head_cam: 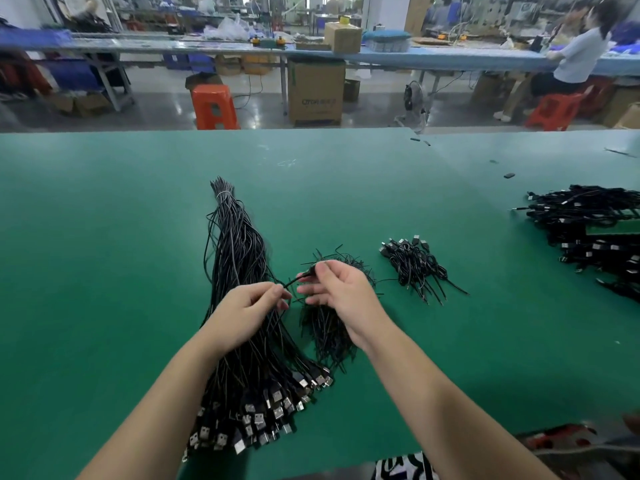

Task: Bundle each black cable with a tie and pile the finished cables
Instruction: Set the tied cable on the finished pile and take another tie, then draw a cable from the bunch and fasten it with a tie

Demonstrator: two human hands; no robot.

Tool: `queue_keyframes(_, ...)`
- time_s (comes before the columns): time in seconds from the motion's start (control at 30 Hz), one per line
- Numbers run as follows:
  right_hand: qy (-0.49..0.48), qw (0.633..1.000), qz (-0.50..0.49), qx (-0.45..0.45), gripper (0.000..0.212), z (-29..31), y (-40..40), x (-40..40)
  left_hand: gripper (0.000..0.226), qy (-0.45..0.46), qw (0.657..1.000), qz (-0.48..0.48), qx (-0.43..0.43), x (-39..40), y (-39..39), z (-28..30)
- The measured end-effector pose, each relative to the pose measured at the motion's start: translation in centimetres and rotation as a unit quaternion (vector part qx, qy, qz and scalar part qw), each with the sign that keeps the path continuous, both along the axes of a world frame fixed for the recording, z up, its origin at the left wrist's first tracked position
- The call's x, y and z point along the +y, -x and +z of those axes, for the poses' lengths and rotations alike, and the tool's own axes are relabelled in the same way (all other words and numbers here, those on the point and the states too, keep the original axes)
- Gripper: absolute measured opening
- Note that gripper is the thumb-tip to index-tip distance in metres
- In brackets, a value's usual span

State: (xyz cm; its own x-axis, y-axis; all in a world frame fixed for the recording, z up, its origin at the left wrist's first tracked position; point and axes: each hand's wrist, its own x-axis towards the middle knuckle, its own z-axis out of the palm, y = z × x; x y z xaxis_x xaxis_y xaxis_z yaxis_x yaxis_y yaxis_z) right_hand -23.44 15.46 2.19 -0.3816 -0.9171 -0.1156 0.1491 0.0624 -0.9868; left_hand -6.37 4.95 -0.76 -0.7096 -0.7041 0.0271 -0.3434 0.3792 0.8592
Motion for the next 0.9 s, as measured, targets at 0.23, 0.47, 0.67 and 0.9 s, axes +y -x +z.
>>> queue_keyframes(0.23,0.054,0.991,0.01,-0.123,0.031,-0.1,-0.7,0.6,0.022,0.176,0.98,0.002,-0.094,0.5,1.4,-0.8)
queue_keyframes(0.47,0.118,0.938,-0.014,-0.324,0.03,2.9,1.4,2.0,0.028,0.281,0.947,0.036,-0.152,-0.5,1.1,-2.2)
queue_keyframes(0.67,0.196,0.899,-0.005,-0.391,0.036,6.6,5.1,2.8,0.035,0.271,0.9,0.052,-0.337,-1.4,-0.2,-3.1)
queue_keyframes(0.9,0.187,0.907,-0.068,-0.371,0.02,6.5,6.5,1.3,0.034,0.284,0.903,-0.034,-0.32,0.4,0.6,-0.6)
